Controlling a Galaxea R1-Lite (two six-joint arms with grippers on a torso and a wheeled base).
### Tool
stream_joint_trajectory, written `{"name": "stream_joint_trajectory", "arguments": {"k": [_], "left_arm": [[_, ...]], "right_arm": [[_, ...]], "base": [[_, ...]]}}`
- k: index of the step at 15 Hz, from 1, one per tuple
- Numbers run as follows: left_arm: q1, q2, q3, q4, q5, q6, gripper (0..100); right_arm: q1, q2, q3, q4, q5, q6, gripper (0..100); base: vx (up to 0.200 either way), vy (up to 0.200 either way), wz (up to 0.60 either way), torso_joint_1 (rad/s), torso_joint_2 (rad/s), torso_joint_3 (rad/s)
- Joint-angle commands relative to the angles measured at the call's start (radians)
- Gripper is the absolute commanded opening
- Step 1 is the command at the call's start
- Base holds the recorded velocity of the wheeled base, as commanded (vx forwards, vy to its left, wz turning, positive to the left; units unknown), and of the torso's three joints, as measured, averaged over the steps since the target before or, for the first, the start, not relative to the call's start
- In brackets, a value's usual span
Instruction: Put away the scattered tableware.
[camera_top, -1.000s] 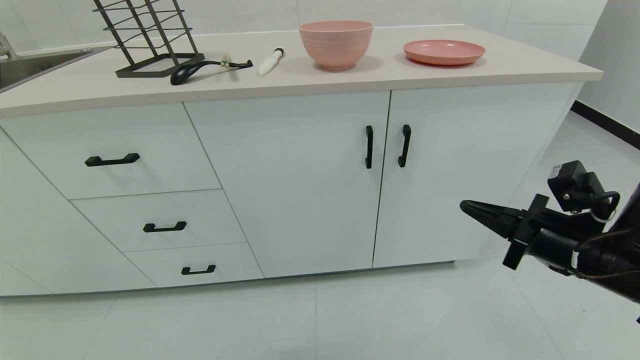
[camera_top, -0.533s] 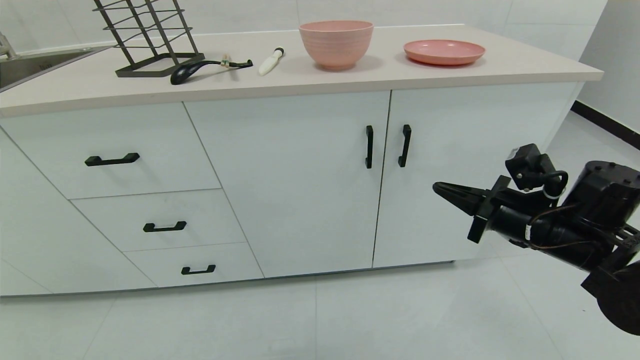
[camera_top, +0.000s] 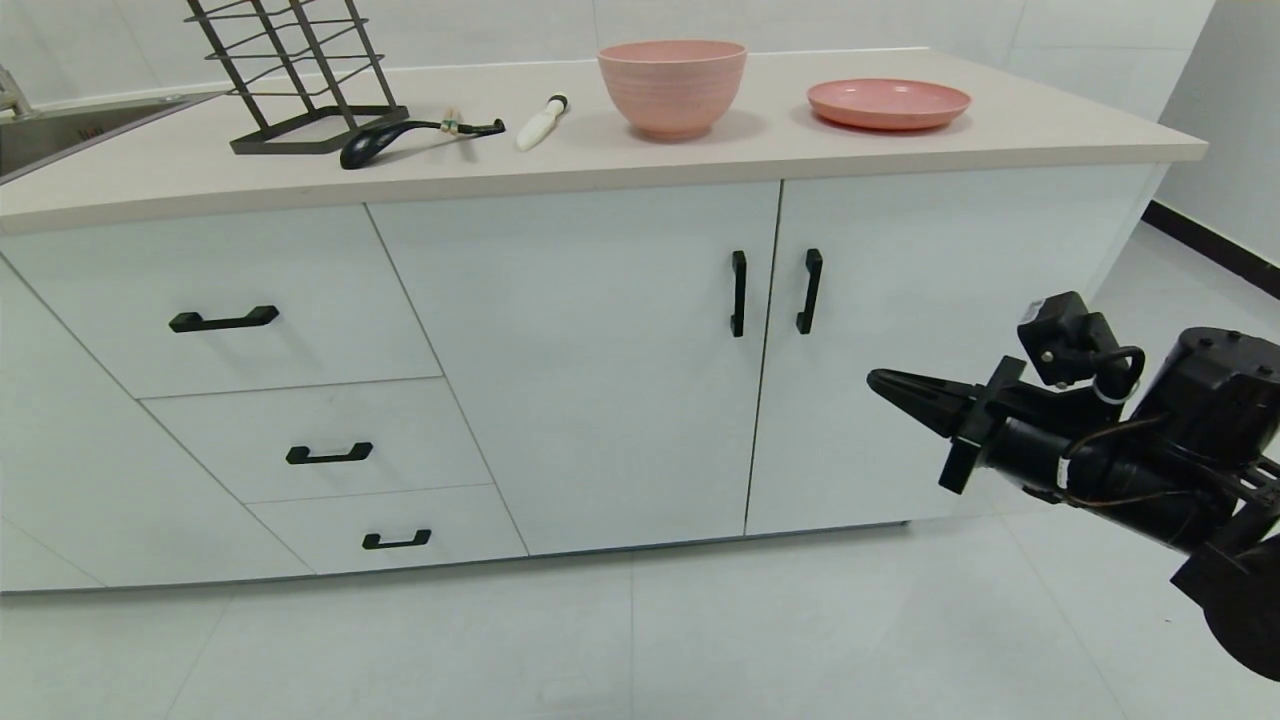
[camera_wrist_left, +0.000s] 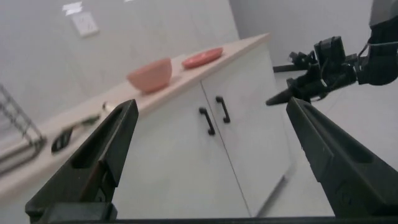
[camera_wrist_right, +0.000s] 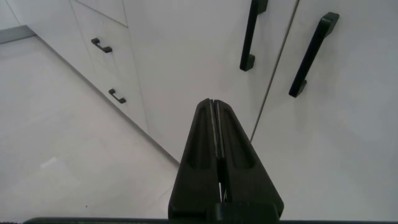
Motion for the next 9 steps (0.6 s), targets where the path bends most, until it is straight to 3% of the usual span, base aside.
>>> {"name": "stream_joint_trajectory", "arguments": {"k": [1,2,3,5,9], "left_arm": [[-0.013,0.317,-0.038,-0.177,-0.083,0.031,100],[-0.022,0.357,-0.037,-0.180,-0.103,0.032,100],[-0.067,0.420,-0.037,-0.180,-0.127,0.028,100],[-0.124,0.503,-0.038,-0.181,-0.127,0.028,100],[-0.134,0.581,-0.035,-0.181,-0.127,0.025,100]], "right_arm": [[0.000,-0.074,0.068,-0.001,0.001,-0.001,0],[-0.004,-0.093,0.087,-0.002,0.001,-0.001,0],[-0.011,-0.116,0.103,-0.002,0.001,-0.001,0],[-0.029,-0.125,0.111,-0.005,0.001,-0.001,0],[-0.024,-0.128,0.117,-0.008,0.001,-0.004,0]], "base": [[0.000,0.000,0.00,0.000,0.00,0.000],[0.000,0.000,0.00,0.000,0.00,0.000],[0.000,0.000,0.00,0.000,0.00,0.000],[0.000,0.000,0.00,0.000,0.00,0.000],[0.000,0.000,0.00,0.000,0.00,0.000]]}}
